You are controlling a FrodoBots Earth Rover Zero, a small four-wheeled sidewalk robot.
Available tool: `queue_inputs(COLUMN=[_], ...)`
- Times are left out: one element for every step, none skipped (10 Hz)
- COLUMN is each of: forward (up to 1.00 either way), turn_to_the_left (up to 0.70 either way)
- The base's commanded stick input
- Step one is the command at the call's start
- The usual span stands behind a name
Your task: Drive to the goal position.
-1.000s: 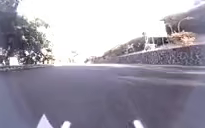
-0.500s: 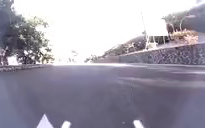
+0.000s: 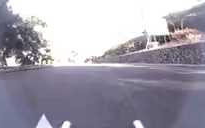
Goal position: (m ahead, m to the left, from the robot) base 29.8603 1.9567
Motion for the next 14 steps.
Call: queue_inputs(forward=[0.69, 0.69, 0.69, 0.69, 0.69, 0.69, 0.69, 0.69, 0.69, 0.69, 0.69, 0.69, 0.69, 0.69], turn_to_the_left=[0.05, 0.05, 0.05, 0.05, 0.05, 0.05, 0.05, 0.05, 0.05, 0.05, 0.05, 0.05, 0.05, 0.05])
